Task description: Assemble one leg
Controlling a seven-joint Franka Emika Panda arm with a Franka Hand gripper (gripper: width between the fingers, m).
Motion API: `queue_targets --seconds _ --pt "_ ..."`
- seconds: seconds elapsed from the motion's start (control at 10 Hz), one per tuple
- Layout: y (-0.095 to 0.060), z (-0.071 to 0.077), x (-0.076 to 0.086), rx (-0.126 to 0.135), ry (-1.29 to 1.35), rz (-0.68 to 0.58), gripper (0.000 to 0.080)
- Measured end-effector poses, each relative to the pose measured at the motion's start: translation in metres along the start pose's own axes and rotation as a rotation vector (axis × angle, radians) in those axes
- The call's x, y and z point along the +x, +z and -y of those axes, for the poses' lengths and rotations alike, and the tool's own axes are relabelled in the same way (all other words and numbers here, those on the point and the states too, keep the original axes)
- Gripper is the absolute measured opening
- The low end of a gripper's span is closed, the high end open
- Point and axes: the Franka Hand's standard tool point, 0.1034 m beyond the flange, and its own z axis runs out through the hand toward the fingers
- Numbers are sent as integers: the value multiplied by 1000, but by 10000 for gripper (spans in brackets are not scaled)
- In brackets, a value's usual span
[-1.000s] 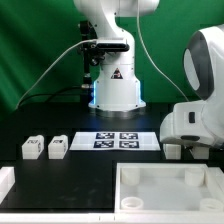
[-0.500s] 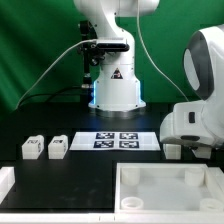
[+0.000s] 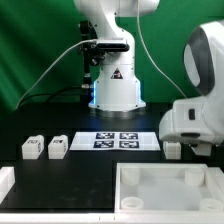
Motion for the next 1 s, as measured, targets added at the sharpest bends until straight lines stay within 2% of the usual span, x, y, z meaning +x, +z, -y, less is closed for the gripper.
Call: queue_targets --seconds 0.1,0.2,0.3,0.4,0.5,0.6,0.7,0.9,1.0 --pt "-33 -5 -5 3 -34 -60 291" --pt "-55 -11 -12 12 -57 -87 291" --pt "-87 -14 -7 29 -66 -196 292" --pt "-121 -20 -17 38 -66 -366 292" --pt "-138 -28 -34 32 -65 -489 292" --pt "-146 -34 -46 35 -57 -541 292" --pt "-153 -29 -37 56 -61 -656 292" --pt "-151 -27 -37 83 -75 -864 292" --pt "-148 -30 -16 66 -121 -1017 292"
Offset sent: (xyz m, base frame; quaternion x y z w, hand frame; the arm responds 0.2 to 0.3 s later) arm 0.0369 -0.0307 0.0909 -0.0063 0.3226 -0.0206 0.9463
